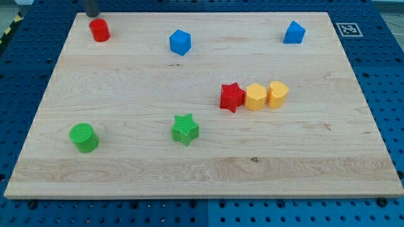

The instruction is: Move the red circle next to the left of red star

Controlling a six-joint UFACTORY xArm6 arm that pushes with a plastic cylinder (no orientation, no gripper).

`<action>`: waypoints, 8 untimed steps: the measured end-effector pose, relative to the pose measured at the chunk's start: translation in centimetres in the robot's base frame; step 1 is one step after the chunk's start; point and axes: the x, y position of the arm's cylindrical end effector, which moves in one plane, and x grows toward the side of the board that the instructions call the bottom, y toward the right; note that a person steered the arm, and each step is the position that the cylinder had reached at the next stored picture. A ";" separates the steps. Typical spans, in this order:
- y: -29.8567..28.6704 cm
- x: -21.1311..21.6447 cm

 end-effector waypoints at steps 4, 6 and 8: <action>1.0 5.9; 4.0 10.3; 9.2 14.9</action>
